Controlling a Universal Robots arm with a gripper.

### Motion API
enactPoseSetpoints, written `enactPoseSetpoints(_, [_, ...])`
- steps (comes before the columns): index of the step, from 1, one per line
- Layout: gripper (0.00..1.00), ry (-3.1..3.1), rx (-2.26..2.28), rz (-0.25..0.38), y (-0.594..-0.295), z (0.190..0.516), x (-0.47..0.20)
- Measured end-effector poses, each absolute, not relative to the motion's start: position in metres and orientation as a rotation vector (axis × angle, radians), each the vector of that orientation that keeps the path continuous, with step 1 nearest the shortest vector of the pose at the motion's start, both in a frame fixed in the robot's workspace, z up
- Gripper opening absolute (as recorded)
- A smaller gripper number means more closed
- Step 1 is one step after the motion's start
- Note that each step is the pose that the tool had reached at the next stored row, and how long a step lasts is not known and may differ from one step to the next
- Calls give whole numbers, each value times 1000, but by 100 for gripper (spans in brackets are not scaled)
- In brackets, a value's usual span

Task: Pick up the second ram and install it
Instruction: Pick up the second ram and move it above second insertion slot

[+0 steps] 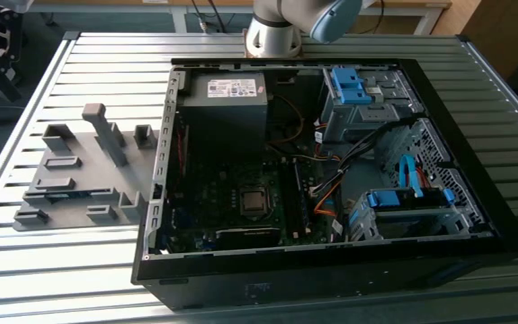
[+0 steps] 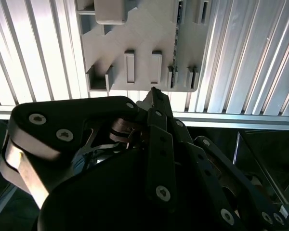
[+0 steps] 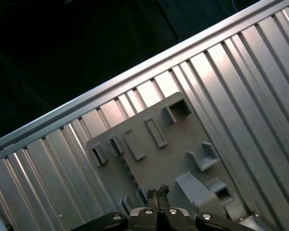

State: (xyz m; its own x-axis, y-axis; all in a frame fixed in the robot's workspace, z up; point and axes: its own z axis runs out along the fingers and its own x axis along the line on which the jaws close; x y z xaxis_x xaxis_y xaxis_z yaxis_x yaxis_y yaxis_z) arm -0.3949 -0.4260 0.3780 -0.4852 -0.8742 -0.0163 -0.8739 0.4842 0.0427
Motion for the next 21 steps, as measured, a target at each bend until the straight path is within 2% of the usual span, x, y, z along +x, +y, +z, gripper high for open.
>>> enactPoseSetpoints(21, [11, -2670, 1639, -70, -426, 378, -395])
